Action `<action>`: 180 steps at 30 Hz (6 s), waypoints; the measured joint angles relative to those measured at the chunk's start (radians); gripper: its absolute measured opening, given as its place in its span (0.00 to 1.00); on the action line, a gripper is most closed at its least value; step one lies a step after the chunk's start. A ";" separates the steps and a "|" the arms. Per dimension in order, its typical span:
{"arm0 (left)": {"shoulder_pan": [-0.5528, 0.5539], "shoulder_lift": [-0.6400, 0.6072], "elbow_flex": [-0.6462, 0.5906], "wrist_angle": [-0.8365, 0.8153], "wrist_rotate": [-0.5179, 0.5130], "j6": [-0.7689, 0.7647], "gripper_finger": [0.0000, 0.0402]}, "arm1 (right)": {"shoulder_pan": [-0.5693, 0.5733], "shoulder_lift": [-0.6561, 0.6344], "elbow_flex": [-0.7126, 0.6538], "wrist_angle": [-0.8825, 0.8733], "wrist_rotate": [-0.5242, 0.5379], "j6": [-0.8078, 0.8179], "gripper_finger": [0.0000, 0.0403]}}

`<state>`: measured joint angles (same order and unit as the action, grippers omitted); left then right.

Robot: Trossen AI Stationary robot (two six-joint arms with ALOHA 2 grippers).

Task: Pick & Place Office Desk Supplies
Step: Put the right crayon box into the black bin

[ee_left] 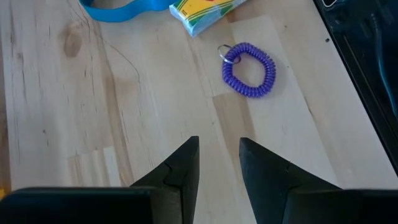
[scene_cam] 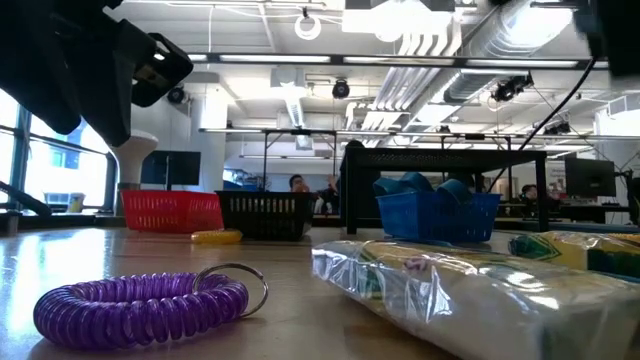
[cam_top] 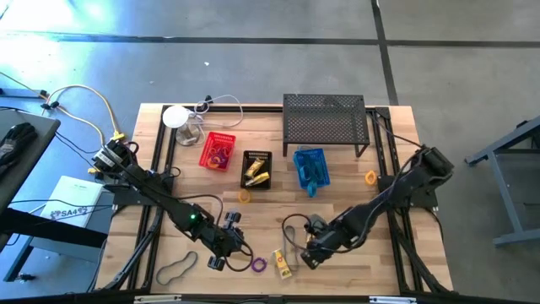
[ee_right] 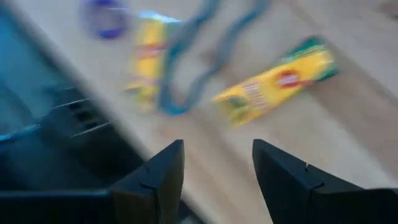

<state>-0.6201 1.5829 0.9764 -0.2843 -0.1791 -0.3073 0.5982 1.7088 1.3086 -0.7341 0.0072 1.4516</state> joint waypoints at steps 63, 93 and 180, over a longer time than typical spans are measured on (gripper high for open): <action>-0.137 0.000 0.000 -0.003 -0.001 0.016 0.27 | -0.048 0.442 0.607 -0.748 0.016 0.037 0.44; -0.153 0.000 0.000 -0.018 -0.001 0.061 0.27 | -0.064 0.442 0.371 -0.427 0.058 0.280 0.44; -0.088 0.188 0.000 0.918 -0.060 0.914 0.14 | -0.028 0.277 0.237 0.552 -0.044 -0.514 0.19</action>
<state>-0.7080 1.7714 0.9768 0.6341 -0.2394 0.6064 0.5697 1.9862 1.5452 -0.1817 -0.0368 0.9379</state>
